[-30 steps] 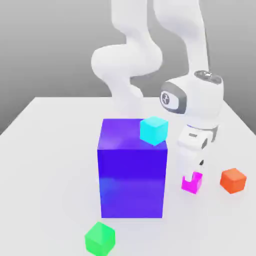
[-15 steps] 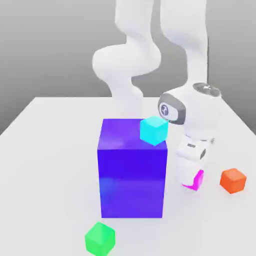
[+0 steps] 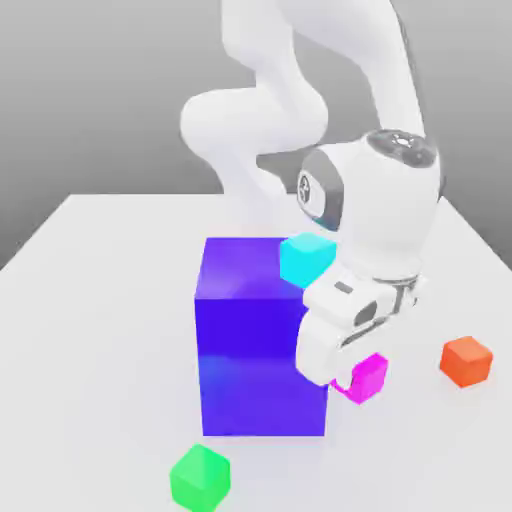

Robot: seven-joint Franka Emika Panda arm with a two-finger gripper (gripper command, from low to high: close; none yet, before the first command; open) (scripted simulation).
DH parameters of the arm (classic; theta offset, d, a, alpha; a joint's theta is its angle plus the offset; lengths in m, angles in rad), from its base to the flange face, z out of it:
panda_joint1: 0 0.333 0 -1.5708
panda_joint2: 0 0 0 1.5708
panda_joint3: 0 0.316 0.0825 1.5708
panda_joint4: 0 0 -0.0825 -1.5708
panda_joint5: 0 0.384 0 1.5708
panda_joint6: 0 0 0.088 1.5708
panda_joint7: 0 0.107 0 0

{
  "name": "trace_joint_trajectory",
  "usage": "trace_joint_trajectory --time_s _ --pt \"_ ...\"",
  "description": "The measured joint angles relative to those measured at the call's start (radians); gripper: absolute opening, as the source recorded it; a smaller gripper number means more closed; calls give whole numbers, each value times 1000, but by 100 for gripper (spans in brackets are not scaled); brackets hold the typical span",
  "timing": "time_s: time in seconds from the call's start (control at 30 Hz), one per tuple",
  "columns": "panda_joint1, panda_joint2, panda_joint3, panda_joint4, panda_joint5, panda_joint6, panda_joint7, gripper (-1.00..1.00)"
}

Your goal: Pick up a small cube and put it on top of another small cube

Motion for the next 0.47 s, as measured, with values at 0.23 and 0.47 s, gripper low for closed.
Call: trace_joint_trajectory --time_s 0.23,0.47 --pt "-181 66 -86 85 115 17 -140 -100" --pt "-209 192 -60 90 171 140 -183 100"
